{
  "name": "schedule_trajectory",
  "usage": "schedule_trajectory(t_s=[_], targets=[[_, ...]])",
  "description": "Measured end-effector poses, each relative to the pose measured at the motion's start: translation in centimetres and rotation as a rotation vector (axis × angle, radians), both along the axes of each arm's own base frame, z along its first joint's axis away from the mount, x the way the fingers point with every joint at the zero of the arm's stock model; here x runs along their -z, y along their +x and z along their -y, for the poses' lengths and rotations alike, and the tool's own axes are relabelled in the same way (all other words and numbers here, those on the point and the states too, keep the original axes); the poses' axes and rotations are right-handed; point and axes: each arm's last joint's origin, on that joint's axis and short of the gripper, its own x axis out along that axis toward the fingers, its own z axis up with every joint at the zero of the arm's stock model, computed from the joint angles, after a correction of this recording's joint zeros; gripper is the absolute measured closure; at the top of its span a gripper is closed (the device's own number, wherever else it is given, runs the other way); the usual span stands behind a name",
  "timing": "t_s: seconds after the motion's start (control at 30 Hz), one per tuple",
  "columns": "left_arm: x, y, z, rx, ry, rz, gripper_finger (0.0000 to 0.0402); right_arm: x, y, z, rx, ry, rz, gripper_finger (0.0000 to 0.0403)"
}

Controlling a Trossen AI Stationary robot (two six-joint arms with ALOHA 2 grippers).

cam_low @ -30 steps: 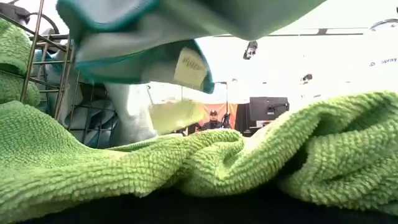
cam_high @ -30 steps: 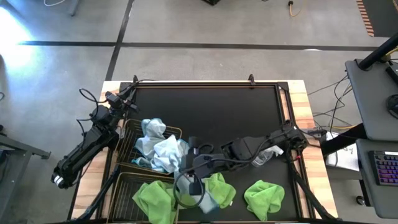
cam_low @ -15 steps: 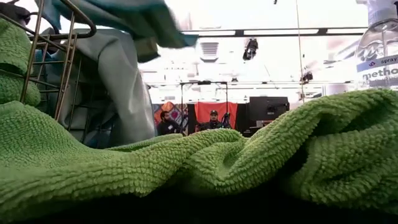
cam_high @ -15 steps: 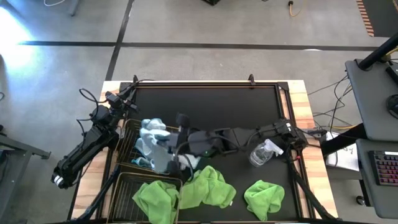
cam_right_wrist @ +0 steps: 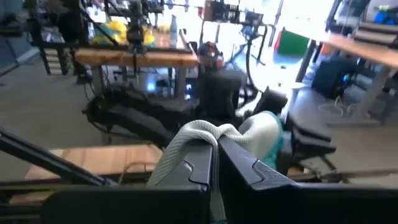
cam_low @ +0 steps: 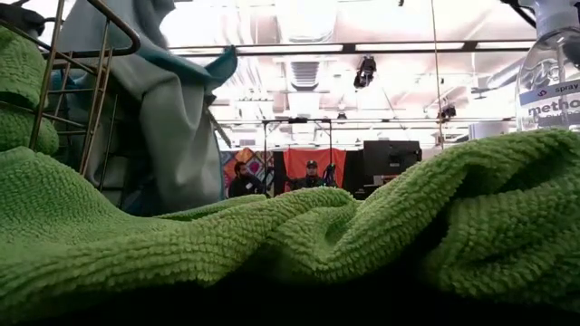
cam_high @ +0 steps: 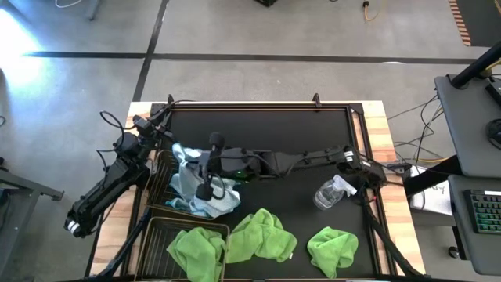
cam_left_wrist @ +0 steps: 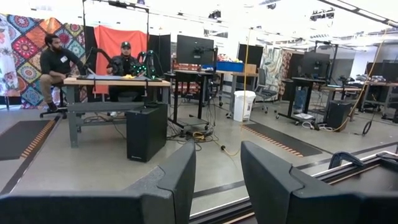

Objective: Sort microfiber towel by color & place in baskets
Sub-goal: Put the light blue towel into the top wire basket

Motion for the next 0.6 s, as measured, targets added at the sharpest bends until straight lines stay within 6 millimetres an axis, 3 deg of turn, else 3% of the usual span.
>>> schedule_trajectory(t_s=[0.2, 0.6], targets=[[0.0, 0.0, 0.0, 0.000, -0.003, -0.002, 0.0288, 2.8, 1.7, 0.9, -0.065, 0.058, -0.032, 0.0392], [0.0, 0.0, 0.0, 0.000, -0.004, -0.003, 0.0288, 7.7, 3.9, 0.5, -0.163, 0.094, -0.114, 0.0392]])
